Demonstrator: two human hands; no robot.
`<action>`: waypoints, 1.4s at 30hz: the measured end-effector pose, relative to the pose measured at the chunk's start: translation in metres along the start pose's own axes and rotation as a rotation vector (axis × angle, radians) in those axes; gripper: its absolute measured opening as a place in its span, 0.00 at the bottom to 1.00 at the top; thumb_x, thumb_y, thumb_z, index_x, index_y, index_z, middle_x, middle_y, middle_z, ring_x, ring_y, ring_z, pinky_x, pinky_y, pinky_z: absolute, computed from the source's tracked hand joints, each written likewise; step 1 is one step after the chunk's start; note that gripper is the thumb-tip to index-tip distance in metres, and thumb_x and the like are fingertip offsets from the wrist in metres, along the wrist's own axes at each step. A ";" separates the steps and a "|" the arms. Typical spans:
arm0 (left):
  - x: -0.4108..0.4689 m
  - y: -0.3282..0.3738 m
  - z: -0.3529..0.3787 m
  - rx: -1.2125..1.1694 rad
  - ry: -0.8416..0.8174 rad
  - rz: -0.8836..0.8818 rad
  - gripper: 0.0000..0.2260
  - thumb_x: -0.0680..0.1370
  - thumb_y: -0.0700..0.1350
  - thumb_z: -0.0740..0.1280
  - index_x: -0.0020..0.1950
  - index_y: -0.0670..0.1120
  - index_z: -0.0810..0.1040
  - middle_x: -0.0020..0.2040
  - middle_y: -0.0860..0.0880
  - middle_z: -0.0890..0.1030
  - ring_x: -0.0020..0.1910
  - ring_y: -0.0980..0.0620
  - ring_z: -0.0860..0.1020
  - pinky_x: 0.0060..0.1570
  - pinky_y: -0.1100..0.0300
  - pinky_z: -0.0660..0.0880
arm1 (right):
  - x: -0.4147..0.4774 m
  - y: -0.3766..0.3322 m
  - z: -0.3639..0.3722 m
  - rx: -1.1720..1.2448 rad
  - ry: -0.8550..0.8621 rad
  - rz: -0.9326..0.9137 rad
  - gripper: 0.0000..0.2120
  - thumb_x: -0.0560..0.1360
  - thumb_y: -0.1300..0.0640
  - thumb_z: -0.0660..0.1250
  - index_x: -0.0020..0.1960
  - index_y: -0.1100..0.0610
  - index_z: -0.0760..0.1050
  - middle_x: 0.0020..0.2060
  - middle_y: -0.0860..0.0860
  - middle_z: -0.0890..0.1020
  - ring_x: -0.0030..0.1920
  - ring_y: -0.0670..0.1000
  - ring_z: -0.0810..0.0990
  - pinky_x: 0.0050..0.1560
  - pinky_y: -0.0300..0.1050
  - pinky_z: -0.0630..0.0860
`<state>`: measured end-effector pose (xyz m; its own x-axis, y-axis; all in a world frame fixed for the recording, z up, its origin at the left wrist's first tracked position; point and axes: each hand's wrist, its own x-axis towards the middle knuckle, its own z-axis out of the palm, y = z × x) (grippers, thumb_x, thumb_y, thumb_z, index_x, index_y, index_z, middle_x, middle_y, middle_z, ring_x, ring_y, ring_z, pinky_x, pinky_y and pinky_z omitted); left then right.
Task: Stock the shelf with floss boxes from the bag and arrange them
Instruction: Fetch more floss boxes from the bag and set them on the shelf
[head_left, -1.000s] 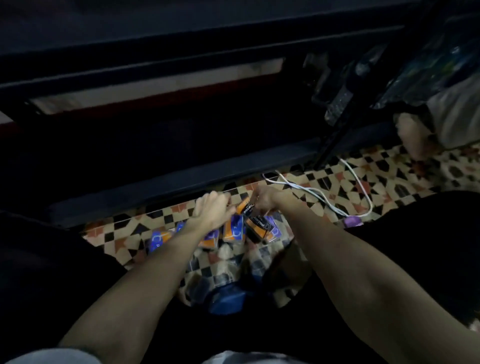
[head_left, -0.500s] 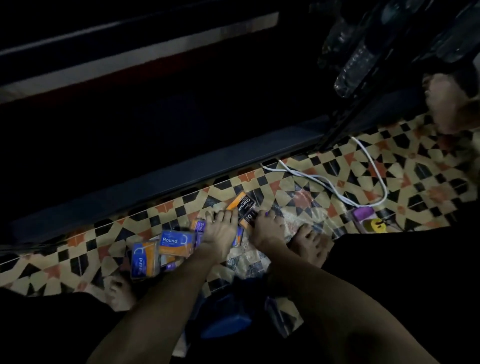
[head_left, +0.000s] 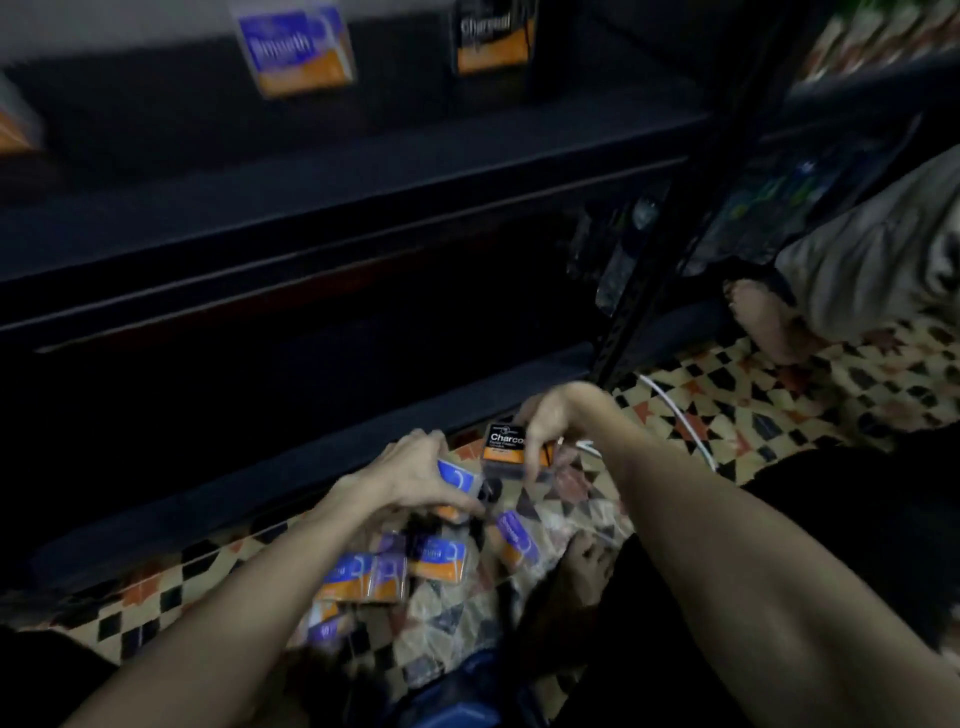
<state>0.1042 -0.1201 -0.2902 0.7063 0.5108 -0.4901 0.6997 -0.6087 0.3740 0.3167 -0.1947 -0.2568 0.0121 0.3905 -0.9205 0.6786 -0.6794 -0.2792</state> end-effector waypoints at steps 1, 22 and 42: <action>-0.009 0.008 -0.015 -0.009 0.021 0.033 0.36 0.51 0.76 0.72 0.46 0.51 0.74 0.46 0.53 0.78 0.45 0.52 0.77 0.44 0.53 0.75 | -0.024 -0.006 -0.010 0.019 -0.033 -0.024 0.29 0.59 0.57 0.83 0.57 0.58 0.78 0.49 0.58 0.84 0.42 0.55 0.82 0.44 0.48 0.80; -0.111 0.092 -0.295 -0.116 0.796 0.241 0.18 0.73 0.64 0.68 0.51 0.51 0.72 0.46 0.56 0.78 0.48 0.53 0.76 0.47 0.56 0.70 | -0.249 -0.111 -0.173 -0.073 1.271 -0.393 0.28 0.64 0.60 0.81 0.62 0.55 0.77 0.55 0.53 0.81 0.56 0.53 0.80 0.55 0.40 0.74; -0.174 -0.071 -0.304 -0.016 1.139 -0.278 0.25 0.71 0.65 0.70 0.60 0.51 0.78 0.56 0.42 0.77 0.55 0.38 0.77 0.53 0.50 0.75 | -0.213 -0.287 -0.099 -0.325 1.272 -0.690 0.22 0.73 0.59 0.70 0.66 0.51 0.73 0.66 0.56 0.73 0.65 0.60 0.73 0.65 0.49 0.72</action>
<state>-0.0355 0.0188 0.0082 0.2115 0.8784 0.4286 0.8404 -0.3873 0.3790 0.1924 -0.0212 0.0469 0.1301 0.9556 0.2643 0.9461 -0.0399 -0.3215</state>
